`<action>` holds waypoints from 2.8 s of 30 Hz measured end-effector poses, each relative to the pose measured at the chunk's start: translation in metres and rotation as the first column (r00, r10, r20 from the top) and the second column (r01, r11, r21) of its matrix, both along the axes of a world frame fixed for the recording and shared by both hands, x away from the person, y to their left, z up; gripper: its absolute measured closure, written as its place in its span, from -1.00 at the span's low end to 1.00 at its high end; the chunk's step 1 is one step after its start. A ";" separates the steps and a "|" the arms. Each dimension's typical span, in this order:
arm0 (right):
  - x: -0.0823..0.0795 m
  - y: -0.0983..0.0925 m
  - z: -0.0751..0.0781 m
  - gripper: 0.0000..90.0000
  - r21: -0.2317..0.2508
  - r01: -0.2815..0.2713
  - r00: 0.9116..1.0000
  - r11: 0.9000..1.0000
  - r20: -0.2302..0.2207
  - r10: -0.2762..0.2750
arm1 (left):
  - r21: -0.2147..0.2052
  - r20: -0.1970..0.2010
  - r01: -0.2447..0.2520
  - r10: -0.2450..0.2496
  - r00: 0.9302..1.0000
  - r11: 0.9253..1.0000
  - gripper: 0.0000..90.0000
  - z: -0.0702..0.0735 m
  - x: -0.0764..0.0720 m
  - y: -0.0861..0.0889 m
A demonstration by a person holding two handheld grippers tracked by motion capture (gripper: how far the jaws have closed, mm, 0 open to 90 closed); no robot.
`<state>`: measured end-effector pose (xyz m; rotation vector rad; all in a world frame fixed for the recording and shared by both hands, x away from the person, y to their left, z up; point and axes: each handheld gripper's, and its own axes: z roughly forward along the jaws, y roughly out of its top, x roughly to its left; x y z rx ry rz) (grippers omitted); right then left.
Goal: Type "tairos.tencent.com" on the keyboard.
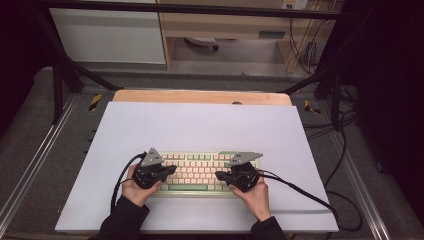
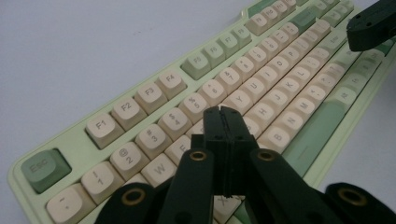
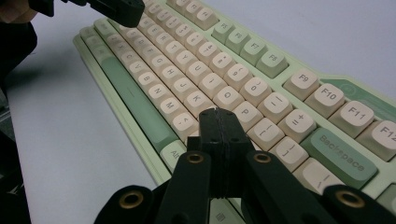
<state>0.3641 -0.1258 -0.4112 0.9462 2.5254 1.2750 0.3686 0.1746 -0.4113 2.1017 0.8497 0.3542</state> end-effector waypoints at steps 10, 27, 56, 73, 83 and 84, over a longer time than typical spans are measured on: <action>-0.001 -0.003 -0.001 1.00 0.002 0.005 1.000 1.000 -0.002 -0.005 | 0.011 -0.005 0.004 -0.004 1.000 1.000 0.99 -0.003 0.007 -0.016; -0.001 -0.003 0.000 1.00 0.009 0.004 1.000 1.000 -0.002 -0.004 | 0.040 -0.016 -0.001 0.002 1.000 0.999 0.99 -0.015 0.015 -0.028; -0.002 -0.003 0.000 1.00 0.013 0.005 1.000 1.000 0.005 -0.005 | 0.022 0.001 0.020 -0.020 1.000 1.000 0.99 -0.009 0.006 -0.021; -0.003 -0.002 0.001 1.00 0.021 0.008 1.000 1.000 -0.001 -0.008 | 0.008 0.004 0.000 0.000 1.000 1.000 0.99 -0.003 -0.006 0.007; -0.001 0.002 0.002 1.00 0.018 -0.003 1.000 1.000 0.001 0.003 | 0.003 0.000 -0.017 0.017 1.000 1.000 0.99 -0.005 -0.013 0.025; -0.001 0.003 0.001 1.00 0.016 -0.004 1.000 1.000 0.000 0.004 | 0.004 -0.001 -0.019 0.019 1.000 1.000 0.99 -0.005 -0.014 0.027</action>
